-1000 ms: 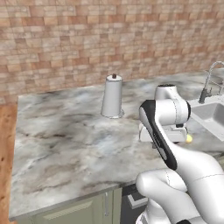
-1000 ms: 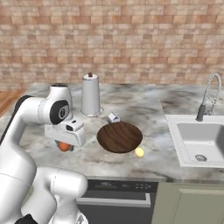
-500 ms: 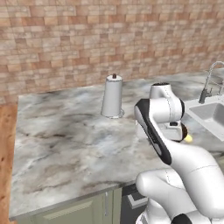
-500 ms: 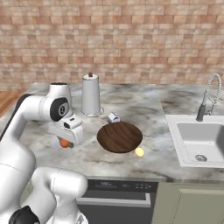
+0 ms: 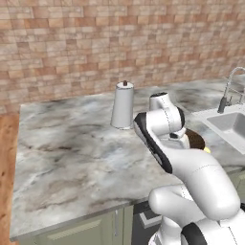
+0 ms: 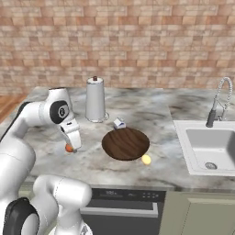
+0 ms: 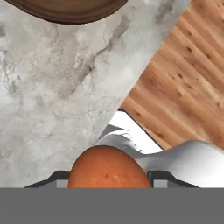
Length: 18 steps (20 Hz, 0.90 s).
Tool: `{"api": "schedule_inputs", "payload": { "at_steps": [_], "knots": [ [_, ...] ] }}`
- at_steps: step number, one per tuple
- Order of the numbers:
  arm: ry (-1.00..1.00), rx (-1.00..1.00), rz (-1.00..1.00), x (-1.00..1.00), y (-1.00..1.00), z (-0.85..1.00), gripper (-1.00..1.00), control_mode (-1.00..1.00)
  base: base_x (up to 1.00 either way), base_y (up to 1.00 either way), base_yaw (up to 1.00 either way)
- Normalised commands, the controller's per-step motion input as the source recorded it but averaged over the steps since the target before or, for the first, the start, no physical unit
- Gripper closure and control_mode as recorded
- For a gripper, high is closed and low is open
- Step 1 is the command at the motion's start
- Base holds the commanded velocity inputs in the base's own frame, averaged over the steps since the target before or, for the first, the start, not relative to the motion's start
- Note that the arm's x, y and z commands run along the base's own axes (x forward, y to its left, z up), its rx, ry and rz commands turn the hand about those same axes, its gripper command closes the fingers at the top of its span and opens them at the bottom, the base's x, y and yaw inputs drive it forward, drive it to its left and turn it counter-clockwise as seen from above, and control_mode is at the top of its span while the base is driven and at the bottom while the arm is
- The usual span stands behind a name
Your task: Gather the eggs and milk located in the vicinity of the sink area and place them right next to the bowl.
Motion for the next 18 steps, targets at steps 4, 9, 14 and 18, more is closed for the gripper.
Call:
{"api": "schedule_inputs", "payload": {
  "at_steps": [4,9,14,18],
  "knots": [
    [-0.15,-0.09,-0.25,0.38,0.00,-0.41,1.00,-1.00,0.00,0.00,0.00],
    [-0.08,-0.12,-0.08,0.30,0.00,-0.02,1.00,-1.00,0.00,0.00,0.00],
    [-0.26,-0.21,0.00,0.02,-0.02,-0.10,1.00,-1.00,0.00,0.00,0.00],
    [-0.21,-0.15,0.03,0.01,-0.11,-0.27,1.00,-1.00,0.00,0.00,0.00]
  ]
}}
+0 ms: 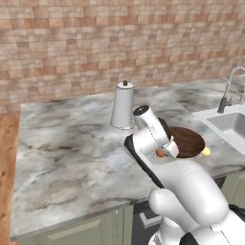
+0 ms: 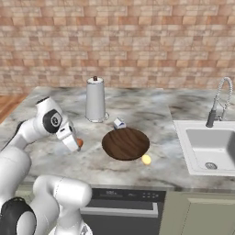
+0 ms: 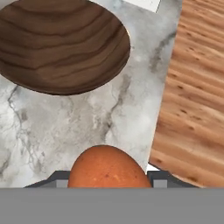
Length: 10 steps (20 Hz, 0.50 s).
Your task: Gather the eggs and milk located in the vicinity of the sink area and place them right next to the bowl.
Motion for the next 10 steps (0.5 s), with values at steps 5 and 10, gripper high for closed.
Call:
{"api": "schedule_inputs", "payload": {
  "at_steps": [5,10],
  "knots": [
    [-0.01,-0.01,0.03,0.09,0.00,0.00,1.00,-1.00,0.00,0.00,0.00],
    [0.00,-0.05,0.06,0.36,-0.12,-0.02,1.00,-1.00,0.00,0.00,0.00]
  ]
}}
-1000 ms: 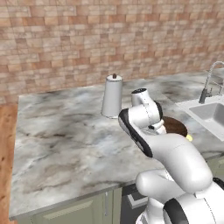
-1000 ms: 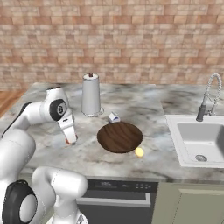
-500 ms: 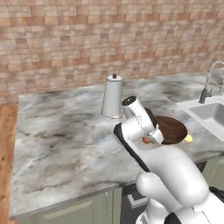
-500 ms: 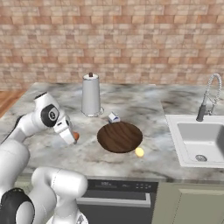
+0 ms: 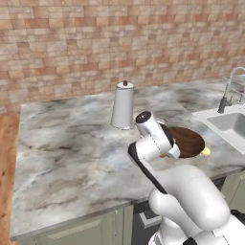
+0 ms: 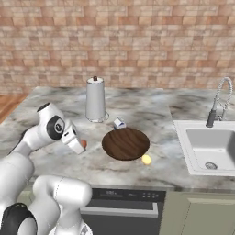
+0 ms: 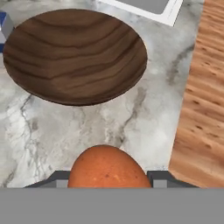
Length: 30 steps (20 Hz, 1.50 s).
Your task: Gather the eggs and milk located in the vicinity of the sink area and place them right next to the bowl.
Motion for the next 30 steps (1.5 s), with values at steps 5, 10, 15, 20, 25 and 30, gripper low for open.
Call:
{"api": "schedule_inputs", "payload": {
  "at_steps": [5,10,15,20,25,30],
  "knots": [
    [-0.02,-0.15,-0.01,0.08,0.00,-0.04,1.00,-1.00,0.00,0.00,0.00],
    [0.00,-0.14,-0.15,0.00,-0.01,-0.23,1.00,-1.00,0.00,0.00,0.00],
    [0.00,-0.03,-0.20,0.04,-0.25,-0.09,1.00,-1.00,0.00,0.00,0.00],
    [0.00,-0.01,-0.15,0.17,-0.29,-0.03,1.00,-1.00,0.00,0.00,0.00],
    [0.00,-0.04,-0.08,0.06,-0.06,-0.18,1.00,-1.00,0.00,0.00,0.00],
    [0.00,-0.01,0.00,0.00,0.11,-0.09,1.00,-1.00,0.00,0.00,0.00]
  ]
}}
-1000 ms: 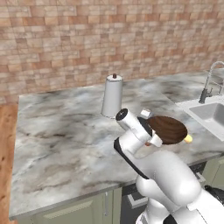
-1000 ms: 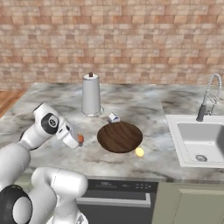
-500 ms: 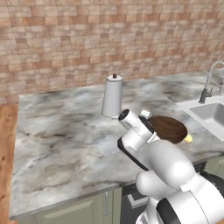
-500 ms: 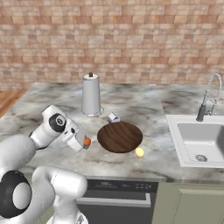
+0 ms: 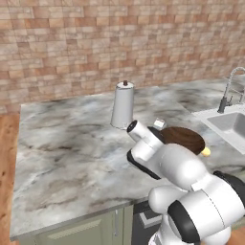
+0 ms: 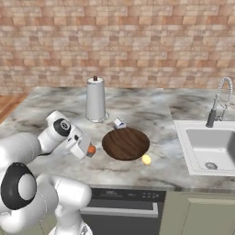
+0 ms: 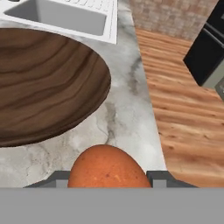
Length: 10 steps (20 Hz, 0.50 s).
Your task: Gather the eggs and milk located in the vicinity of the sink area and place them right next to the bowl.
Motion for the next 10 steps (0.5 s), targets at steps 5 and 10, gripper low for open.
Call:
{"api": "schedule_inputs", "payload": {
  "at_steps": [5,10],
  "knots": [
    [0.00,0.00,0.00,0.00,0.01,-0.02,1.00,-1.00,0.00,0.00,0.00],
    [0.01,-0.01,0.00,0.00,0.00,-0.05,1.00,-1.00,0.00,0.00,0.00]
  ]
}}
